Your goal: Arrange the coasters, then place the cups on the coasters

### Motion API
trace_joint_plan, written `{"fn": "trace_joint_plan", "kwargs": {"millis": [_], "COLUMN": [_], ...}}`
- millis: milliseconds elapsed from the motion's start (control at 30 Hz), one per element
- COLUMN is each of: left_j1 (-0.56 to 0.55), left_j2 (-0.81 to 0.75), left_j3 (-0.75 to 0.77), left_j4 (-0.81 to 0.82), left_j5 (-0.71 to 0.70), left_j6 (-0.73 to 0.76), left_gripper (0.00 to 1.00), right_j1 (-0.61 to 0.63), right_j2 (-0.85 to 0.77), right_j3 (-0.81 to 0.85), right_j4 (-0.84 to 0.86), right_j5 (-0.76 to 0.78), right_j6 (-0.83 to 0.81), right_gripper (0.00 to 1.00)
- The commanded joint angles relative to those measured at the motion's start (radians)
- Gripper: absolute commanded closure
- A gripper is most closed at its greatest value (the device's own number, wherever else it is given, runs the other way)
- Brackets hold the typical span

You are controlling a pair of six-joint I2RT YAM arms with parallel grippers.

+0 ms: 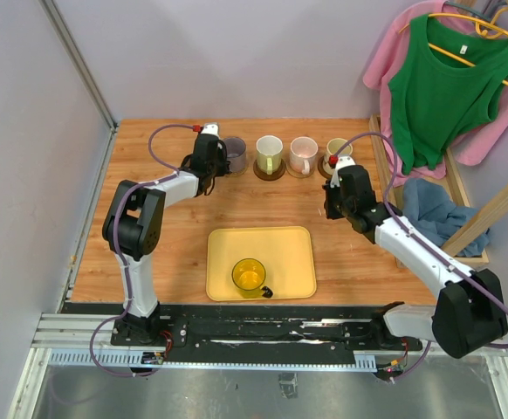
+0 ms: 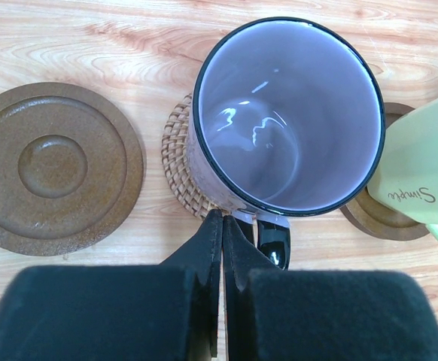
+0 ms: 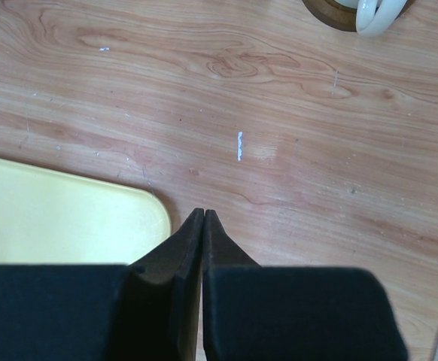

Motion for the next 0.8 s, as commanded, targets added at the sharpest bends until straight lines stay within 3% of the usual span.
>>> {"fn": "trace_joint_plan", "kwargs": {"millis": [0,267,467,667,767], "left_j1": [0.006,0.006,0.006,0.006,0.005], "left_j2": [0.002,-0.010,-0.072,-0.191,-0.253], "left_j3": [0.023,0.019,-0.020,-0.082,-0.125], "left_j4": [0.034,0.020,0.012,0.006,0.002], "left_j5": [0.021,0.010,-0.022,-0.054,-0.068], "left_j6": [-0.010,-0.012,-0.005,0.002,0.003], "left_gripper": [0.99,1.00,0.95,0.86,0.83], "right_j1": [0.014,0.015,0.015,0.039,0.082], "right_j2": [0.010,0.012,0.044,0.040,0.040], "right_j3": [0.013,0.028,0.117,0.208,0.236], "right_j4": [0.016,-0.002,-0.097,-0.153,-0.181], "right_j5": [-0.016,-0.061,-0.284,-0.587,-0.672], "right_j6": [0.008,-0.016,-0.127,-0.278,-0.350], "right_gripper": [0.98,0.94,0.62,0.57,0.50]}}
